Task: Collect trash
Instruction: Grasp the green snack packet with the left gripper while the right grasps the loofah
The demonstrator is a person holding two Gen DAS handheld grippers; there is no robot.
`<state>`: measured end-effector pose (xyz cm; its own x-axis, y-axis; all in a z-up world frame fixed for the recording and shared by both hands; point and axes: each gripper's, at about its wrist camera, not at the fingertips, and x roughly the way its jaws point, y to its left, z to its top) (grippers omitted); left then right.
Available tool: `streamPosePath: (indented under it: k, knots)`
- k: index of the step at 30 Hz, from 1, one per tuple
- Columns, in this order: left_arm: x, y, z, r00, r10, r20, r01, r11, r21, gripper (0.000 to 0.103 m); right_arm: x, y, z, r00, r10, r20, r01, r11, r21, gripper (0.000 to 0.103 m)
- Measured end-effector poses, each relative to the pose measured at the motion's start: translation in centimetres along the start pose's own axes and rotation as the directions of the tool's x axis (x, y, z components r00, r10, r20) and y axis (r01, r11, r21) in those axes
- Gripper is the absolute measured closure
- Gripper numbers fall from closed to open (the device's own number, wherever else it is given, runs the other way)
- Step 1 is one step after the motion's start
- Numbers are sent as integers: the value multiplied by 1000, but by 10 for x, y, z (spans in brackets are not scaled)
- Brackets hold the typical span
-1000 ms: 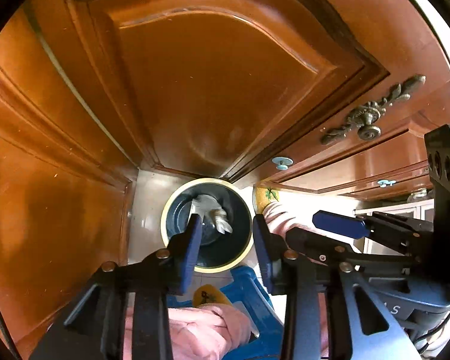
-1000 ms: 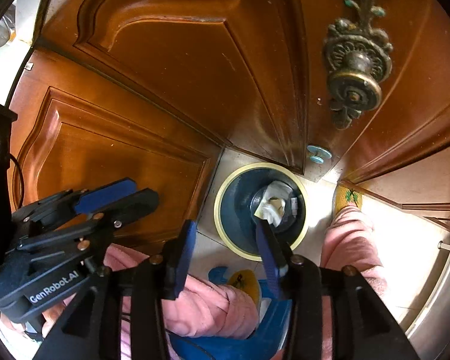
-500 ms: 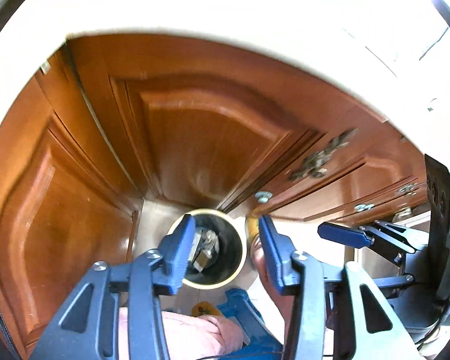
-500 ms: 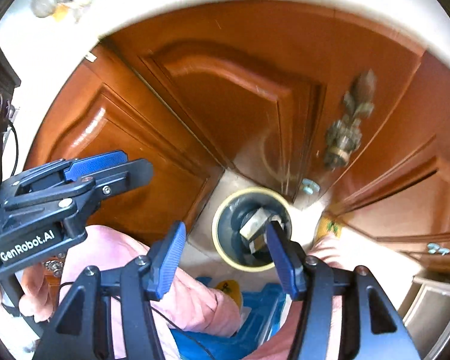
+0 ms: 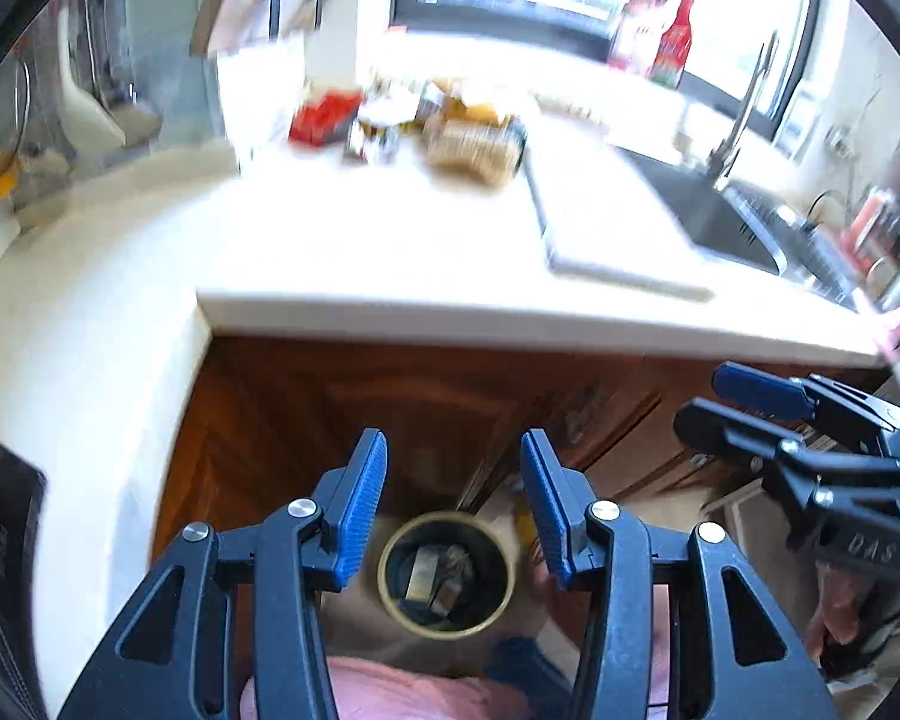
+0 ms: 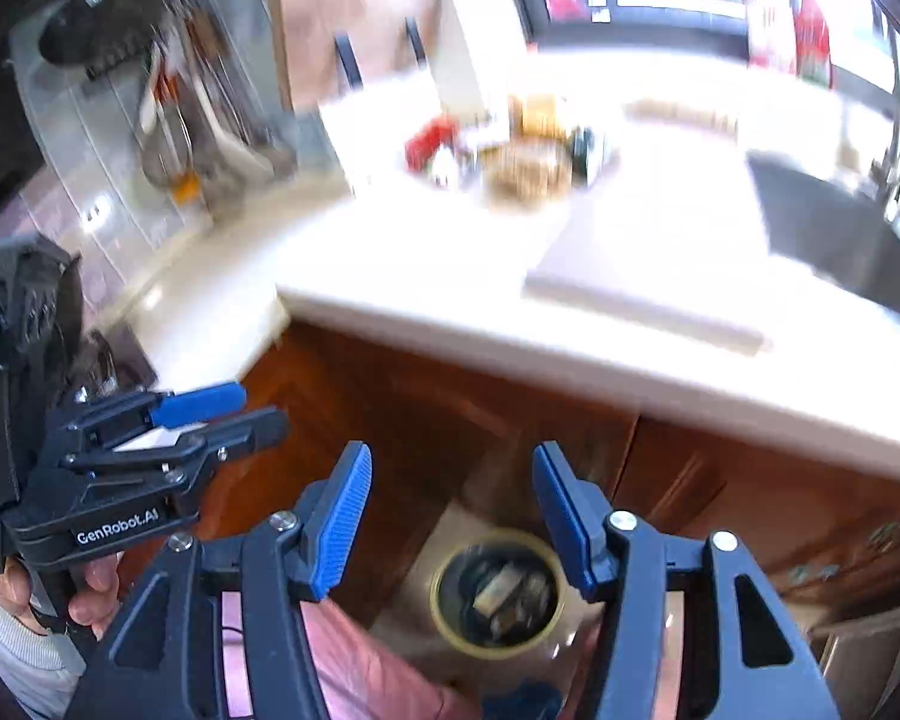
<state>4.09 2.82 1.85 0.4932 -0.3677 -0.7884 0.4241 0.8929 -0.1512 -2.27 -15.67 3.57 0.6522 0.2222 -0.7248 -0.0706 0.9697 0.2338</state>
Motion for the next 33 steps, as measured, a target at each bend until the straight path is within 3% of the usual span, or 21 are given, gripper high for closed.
streamPosePath:
  k: [2, 6, 10, 13, 17, 21, 27, 33]
  knots:
    - [-21, 0, 17, 999, -5, 40, 5, 1000, 8, 57, -19, 1, 18, 999, -5, 50, 5, 1000, -8, 46]
    - [-46, 8, 53, 996, -55, 65, 59, 997, -49, 42, -49, 0, 54, 991, -18, 130, 19, 1000, -11, 46]
    - [-54, 4, 83, 993, -8, 118, 11, 1000, -24, 41, -58, -1, 85, 988, -25, 156, 33, 998, -50, 46]
    - [-62, -1, 110, 986, 30, 165, -33, 999, 13, 34, -56, 1, 109, 989, -24, 143, 34, 997, -66, 46]
    - [-62, -3, 145, 970, 87, 226, -101, 994, 51, 33, -42, 4, 136, 984, -88, 152, 107, 987, -119, 46]
    - [-35, 5, 176, 970, 72, 231, -86, 995, 53, 33, -12, -4, 162, 982, -113, 150, 133, 983, -129, 46]
    - [33, 23, 213, 980, 68, 185, -76, 997, 35, 33, 53, -36, 193, 996, -53, 70, 60, 993, -103, 46]
    - [105, 47, 238, 990, 74, 118, -78, 997, 23, 33, 122, -55, 202, 999, -26, -26, 23, 995, -94, 46]
